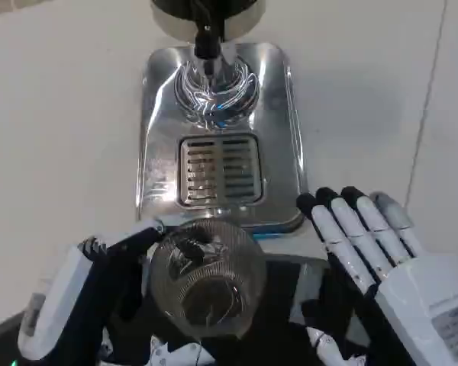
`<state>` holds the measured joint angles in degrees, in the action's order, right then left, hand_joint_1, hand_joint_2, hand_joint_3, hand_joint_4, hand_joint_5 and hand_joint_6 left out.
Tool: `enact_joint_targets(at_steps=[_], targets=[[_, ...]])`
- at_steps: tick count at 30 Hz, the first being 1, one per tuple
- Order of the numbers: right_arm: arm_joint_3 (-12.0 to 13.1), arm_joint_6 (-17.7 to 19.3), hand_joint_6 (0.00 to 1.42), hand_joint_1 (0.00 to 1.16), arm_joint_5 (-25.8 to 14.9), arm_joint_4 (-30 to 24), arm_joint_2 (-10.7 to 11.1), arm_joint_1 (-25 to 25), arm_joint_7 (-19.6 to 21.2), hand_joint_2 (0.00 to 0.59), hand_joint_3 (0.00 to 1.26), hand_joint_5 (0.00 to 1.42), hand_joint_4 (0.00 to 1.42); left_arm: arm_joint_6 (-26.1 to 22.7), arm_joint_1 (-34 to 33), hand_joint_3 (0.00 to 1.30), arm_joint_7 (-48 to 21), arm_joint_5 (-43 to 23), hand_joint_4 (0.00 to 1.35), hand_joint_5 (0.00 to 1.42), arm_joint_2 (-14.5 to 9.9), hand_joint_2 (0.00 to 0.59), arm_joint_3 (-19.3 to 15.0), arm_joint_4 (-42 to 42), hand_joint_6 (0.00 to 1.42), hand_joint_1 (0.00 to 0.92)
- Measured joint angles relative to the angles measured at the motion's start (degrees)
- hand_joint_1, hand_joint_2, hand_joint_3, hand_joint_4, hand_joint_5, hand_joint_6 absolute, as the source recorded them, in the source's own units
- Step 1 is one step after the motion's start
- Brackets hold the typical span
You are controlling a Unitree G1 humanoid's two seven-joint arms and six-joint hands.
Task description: Grasp the cup under the faucet to collect the drink, then remove the cup.
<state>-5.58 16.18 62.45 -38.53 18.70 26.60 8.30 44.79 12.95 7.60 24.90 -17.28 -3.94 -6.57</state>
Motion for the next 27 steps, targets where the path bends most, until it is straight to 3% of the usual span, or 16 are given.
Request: enact_joint_targets(at_steps=[17, 24, 27], targets=[[0.5, 0.3, 0.00, 0.20, -0.7, -0.2, -0.7, 2.9, 0.0, 0.583, 0.00, 0.00, 0.00, -2.4, -2.8, 1.22, -0.3, -0.2, 1.23, 1.39, 0.0, 0.077, -0.7, 2.3, 1.42, 0.744], [0.6, -3.7, 0.00, 0.20, -1.9, 0.5, -4.8, 2.0, 0.0, 0.586, 0.00, 0.00, 0.00, -7.1, -10.2, 1.22, 1.5, 0.4, 1.24, 1.39, 1.6, 0.076, -1.0, 7.4, 1.42, 0.750], [-0.4, -5.0, 0.00, 0.20, -1.0, 0.7, -5.6, 0.6, -0.3, 0.586, 0.00, 0.00, 0.00, -8.3, -13.8, 1.22, 2.8, 0.5, 1.24, 1.39, 1.7, 0.076, -1.5, 10.0, 1.42, 0.754]])
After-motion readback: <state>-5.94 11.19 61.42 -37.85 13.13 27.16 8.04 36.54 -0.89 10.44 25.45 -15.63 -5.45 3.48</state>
